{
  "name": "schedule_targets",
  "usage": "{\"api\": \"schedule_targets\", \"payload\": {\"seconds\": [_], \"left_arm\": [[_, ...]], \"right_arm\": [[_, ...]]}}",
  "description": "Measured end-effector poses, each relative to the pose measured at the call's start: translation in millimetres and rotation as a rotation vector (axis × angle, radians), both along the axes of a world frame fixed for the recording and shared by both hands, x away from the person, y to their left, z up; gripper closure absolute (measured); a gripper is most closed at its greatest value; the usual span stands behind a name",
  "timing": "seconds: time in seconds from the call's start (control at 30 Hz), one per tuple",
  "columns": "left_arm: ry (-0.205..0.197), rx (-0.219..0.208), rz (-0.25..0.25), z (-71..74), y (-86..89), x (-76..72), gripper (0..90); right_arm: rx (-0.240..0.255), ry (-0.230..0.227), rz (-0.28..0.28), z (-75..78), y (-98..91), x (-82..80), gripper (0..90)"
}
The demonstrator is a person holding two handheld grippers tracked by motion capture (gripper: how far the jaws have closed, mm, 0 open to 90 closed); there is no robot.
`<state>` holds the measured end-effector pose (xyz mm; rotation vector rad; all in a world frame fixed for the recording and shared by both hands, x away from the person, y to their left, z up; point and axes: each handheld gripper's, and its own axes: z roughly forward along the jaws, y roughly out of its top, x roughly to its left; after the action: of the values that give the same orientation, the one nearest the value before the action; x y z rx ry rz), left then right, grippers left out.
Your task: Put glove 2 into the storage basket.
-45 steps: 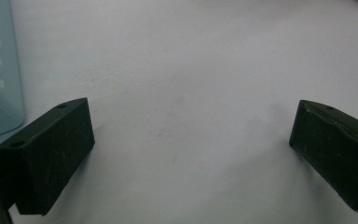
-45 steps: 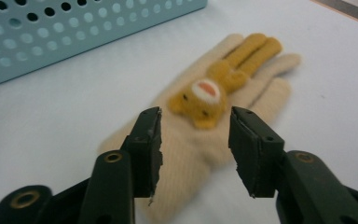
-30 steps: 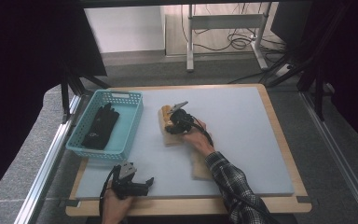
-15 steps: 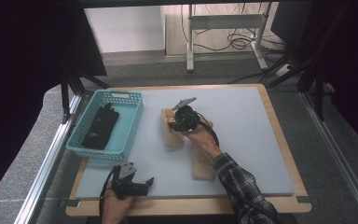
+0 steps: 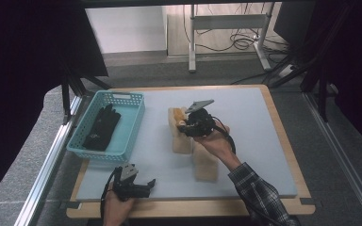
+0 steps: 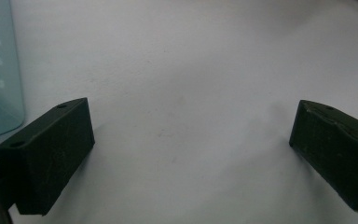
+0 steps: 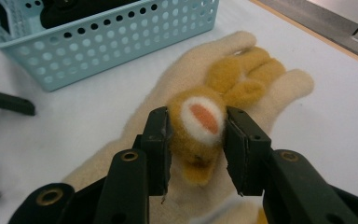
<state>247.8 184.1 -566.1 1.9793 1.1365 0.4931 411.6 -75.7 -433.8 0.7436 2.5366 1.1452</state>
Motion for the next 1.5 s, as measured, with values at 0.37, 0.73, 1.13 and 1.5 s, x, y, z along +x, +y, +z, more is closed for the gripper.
{"api": "schedule_targets", "payload": {"seconds": [0.37, 0.73, 1.13, 1.5], "left_arm": [[0.000, 0.001, 0.000, 0.1, 0.0, 0.1, 0.0], [-0.002, -0.002, 0.004, 0.0, -0.3, 0.1, 0.0], [-0.001, 0.000, 0.002, 0.0, -0.1, 0.0, 0.0], [-0.001, 0.000, 0.002, 0.0, -0.1, 0.0, 0.0]], "right_arm": [[-0.026, -0.003, -0.029, 8.9, -43.8, -45.1, 61.6], [-0.071, 0.012, -0.115, -9.1, -86.6, -74.6, 61.4], [-0.052, 0.090, -0.135, -50.3, -75.1, -66.6, 59.0], [-0.006, 0.067, -0.128, -41.8, -91.1, -68.9, 46.7]]}}
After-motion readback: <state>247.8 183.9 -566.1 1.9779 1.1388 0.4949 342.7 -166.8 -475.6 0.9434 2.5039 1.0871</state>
